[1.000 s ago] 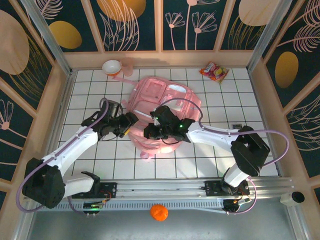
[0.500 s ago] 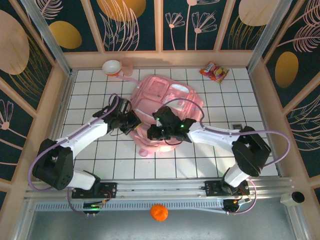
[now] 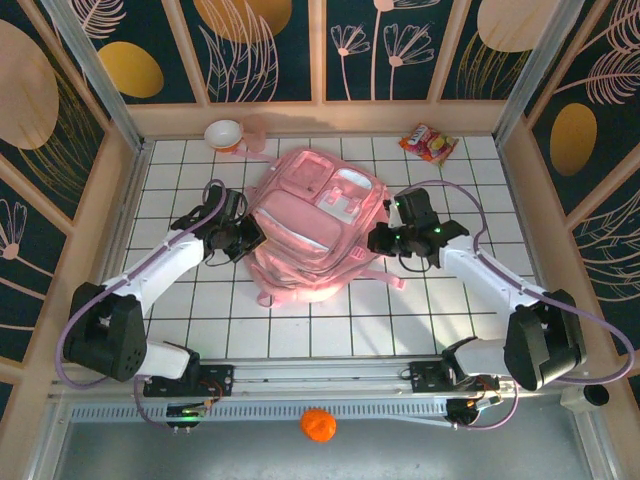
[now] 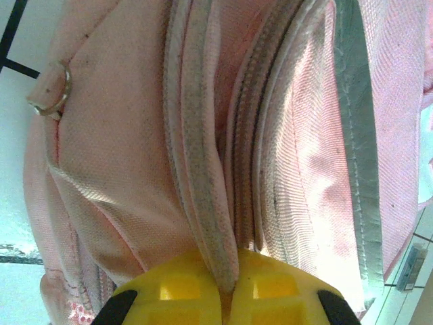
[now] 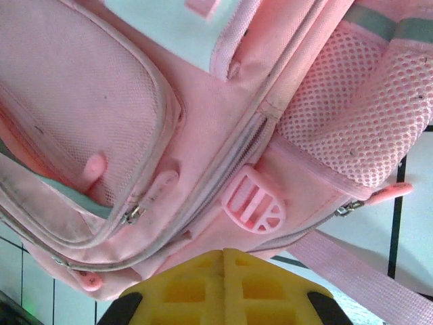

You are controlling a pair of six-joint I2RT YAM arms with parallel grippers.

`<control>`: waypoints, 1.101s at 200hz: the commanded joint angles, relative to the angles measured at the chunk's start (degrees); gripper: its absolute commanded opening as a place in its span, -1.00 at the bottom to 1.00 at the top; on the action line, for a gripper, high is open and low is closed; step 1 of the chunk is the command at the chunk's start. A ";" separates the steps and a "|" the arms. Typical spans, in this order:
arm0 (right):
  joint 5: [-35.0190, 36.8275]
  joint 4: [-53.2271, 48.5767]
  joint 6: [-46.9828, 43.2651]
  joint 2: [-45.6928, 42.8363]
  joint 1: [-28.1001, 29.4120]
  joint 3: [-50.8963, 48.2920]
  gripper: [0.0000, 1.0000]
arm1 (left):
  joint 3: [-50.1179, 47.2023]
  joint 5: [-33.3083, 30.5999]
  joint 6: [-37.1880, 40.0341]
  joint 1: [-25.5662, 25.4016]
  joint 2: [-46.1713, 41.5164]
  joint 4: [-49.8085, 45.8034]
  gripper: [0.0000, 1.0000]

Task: Pack the student bag

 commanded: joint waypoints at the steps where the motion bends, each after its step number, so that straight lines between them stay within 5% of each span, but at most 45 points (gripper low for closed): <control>1: -3.53 -0.80 -3.26 -0.70 2.60 0.10 -1.00 | -1.18 3.77 0.88 0.30 -2.11 3.09 -0.75; 11: -3.13 0.07 -1.94 -1.34 4.16 -0.05 -0.99 | -1.69 6.27 1.45 0.28 -2.56 5.33 -0.31; 20: -2.73 0.71 0.21 -1.57 4.72 -0.51 -0.75 | -1.28 6.53 4.31 0.14 -3.51 6.23 0.06; 36: -5.19 4.63 5.17 -2.07 4.72 -2.83 -0.34 | 0.23 4.36 11.97 0.15 -6.05 6.74 0.31; 69: -6.06 10.65 10.72 -3.91 6.35 -5.40 -0.21 | 4.13 2.25 36.00 0.13 -9.90 8.92 0.33; 138: -2.03 17.08 12.45 -10.56 7.55 -10.42 -0.20 | 0.08 19.30 115.76 -0.99 -11.29 -0.42 0.22; 220: 0.75 16.23 12.99 -11.11 9.97 -10.89 -0.20 | 6.78 11.05 126.03 -8.68 4.85 -0.96 0.30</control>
